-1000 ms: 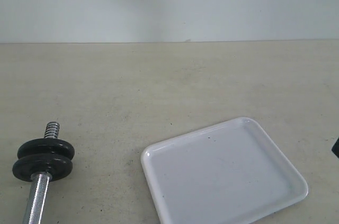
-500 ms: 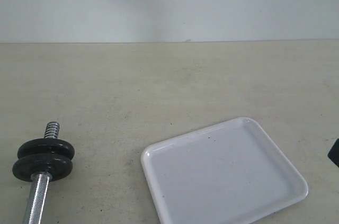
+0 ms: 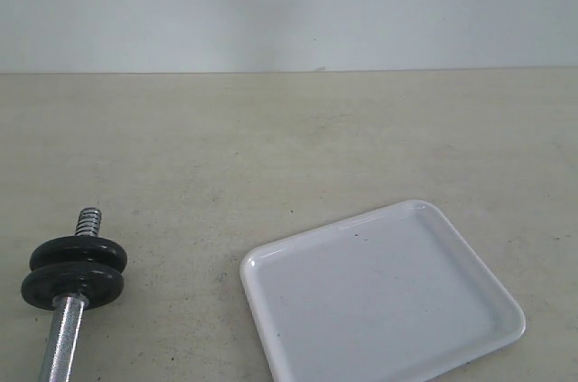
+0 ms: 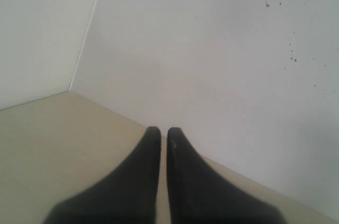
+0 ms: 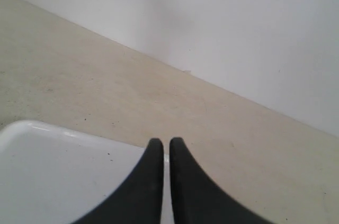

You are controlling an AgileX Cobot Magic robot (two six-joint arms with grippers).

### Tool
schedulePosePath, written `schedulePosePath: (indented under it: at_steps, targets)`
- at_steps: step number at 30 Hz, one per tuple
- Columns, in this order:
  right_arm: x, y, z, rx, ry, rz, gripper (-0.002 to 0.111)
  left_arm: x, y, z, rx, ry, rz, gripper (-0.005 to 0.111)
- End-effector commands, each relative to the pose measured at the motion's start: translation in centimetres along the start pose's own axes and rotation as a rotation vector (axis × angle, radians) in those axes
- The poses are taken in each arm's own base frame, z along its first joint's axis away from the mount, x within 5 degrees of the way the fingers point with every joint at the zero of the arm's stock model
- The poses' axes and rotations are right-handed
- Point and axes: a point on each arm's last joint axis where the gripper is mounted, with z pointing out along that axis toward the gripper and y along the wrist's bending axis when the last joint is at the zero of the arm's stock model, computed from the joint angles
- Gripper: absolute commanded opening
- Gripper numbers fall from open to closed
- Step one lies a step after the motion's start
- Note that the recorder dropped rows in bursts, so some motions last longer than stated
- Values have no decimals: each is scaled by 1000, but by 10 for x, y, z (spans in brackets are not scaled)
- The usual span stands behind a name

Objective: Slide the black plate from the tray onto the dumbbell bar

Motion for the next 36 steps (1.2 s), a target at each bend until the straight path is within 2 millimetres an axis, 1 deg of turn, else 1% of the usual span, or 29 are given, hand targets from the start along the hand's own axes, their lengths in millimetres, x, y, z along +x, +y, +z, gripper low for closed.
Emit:
schedulePosePath:
  at_steps: [1,14,20,31,33,36]
  targets:
    - [2,1,0,-1,1,19,3,0,1,0,-10,-5,-2,4]
    - [1,1,0,-2,-9,66,3,0,1,0,-10,-5,-2,4]
    - [-4,-1,-9,22,-106,63,3,0,1,0,-10,-5,-2,4]
    - [-5,-1,-9,27,-118,64,3,0,1,0,-10,-5,-2,4]
    - [-5,-3,-9,56,-113,68,3,0,1,0,-10,-5,-2,4]
    - [-3,-8,-9,147,-89,73,3,0,1,0,-10,-5,-2,4]
